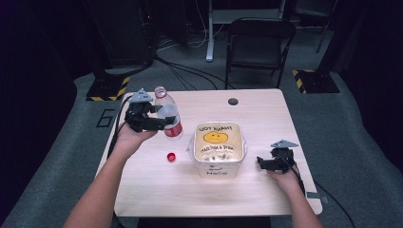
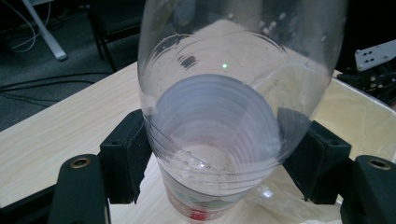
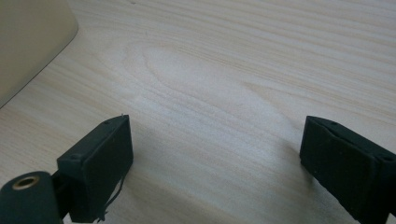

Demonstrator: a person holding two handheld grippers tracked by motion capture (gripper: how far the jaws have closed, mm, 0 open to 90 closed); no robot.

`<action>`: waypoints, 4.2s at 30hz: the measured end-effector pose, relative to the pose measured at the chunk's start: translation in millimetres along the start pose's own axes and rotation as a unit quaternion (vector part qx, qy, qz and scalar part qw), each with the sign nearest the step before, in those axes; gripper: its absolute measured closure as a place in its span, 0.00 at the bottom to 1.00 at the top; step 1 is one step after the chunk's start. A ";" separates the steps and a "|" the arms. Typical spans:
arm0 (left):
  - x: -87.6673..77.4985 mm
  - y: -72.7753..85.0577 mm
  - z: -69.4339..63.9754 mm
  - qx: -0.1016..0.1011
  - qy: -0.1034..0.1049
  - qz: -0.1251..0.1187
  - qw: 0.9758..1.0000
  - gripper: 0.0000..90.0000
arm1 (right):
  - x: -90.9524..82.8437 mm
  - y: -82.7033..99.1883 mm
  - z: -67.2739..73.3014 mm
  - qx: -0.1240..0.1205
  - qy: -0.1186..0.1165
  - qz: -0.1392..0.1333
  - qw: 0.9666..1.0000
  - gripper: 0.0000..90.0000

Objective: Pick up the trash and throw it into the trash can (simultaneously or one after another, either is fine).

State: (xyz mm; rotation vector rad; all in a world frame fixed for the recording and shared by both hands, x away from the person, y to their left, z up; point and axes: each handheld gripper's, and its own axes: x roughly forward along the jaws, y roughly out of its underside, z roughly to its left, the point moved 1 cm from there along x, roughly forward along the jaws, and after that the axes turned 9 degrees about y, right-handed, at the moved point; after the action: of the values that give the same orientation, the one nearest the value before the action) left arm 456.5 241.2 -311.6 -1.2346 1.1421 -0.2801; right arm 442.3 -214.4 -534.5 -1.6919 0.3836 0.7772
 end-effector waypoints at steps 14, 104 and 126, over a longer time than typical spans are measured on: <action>10.0 -26.2 -19.0 0.020 0.021 -0.008 1.000 0.33 | 0.3 -0.1 -0.2 0.000 0.000 -0.001 1.000 0.10; 118.4 8.8 -36.8 0.022 0.060 0.029 0.998 0.32 | 0.8 -0.7 -0.8 -0.002 -0.001 -0.001 1.000 0.10; 118.4 14.2 -42.0 0.018 0.075 0.032 0.996 0.29 | 0.9 -0.8 -0.9 -0.002 -0.002 -0.001 1.000 0.10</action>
State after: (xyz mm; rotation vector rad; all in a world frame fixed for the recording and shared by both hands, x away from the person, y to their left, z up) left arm 472.0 137.2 -381.9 -1.1590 1.2987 -0.3486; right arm 443.7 -214.9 -534.4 -1.6933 0.3780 0.7808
